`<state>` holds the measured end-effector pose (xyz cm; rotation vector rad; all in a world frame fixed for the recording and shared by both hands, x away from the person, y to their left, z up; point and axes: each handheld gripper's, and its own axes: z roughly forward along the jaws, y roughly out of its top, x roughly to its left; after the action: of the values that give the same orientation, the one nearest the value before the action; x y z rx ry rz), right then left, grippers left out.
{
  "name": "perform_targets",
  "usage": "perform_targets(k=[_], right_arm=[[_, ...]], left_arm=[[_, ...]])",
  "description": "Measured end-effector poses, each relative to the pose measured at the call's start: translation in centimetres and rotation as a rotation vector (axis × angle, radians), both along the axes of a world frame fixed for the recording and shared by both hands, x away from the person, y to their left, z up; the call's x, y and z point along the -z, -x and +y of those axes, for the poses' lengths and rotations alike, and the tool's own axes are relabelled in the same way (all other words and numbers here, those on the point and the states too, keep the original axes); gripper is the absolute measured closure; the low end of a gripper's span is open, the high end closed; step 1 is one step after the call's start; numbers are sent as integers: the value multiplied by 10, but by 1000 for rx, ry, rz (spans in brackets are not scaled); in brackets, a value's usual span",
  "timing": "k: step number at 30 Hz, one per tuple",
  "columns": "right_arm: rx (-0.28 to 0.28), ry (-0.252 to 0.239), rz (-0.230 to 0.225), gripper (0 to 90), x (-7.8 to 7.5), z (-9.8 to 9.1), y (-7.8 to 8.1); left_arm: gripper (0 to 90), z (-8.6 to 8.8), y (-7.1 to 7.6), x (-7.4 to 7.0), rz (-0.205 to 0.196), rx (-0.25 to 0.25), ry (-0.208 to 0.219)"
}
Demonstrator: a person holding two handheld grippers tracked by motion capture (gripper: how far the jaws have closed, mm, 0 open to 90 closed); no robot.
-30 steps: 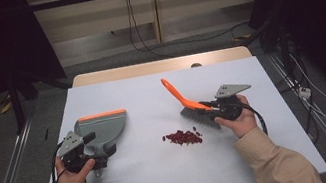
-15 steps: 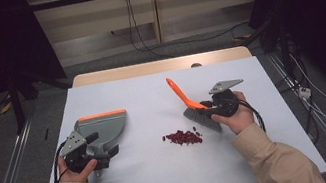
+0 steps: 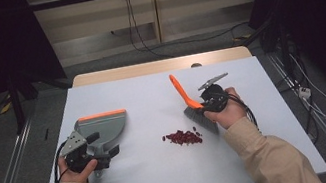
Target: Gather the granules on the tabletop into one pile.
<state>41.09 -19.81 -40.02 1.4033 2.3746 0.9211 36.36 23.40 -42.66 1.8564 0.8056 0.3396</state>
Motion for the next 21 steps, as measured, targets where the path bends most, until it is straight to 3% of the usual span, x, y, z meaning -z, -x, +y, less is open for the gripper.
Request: perform_targets(k=[4, 8, 14, 21], right_arm=[[34, -121, -26, 714, -12, 7, 7], [27, -217, -22, 715, -21, 31, 13], [0, -297, 6, 715, -11, 76, 17], [6, -333, 57, 715, 8, 110, 10]], left_arm=[[52, 0, 0, 0, 2, -6, 4], [52, -1, 0, 0, -3, -5, -1], [53, 0, 2, -2, -6, -6, -2], [53, 2, 2, -3, -12, -13, -4]])
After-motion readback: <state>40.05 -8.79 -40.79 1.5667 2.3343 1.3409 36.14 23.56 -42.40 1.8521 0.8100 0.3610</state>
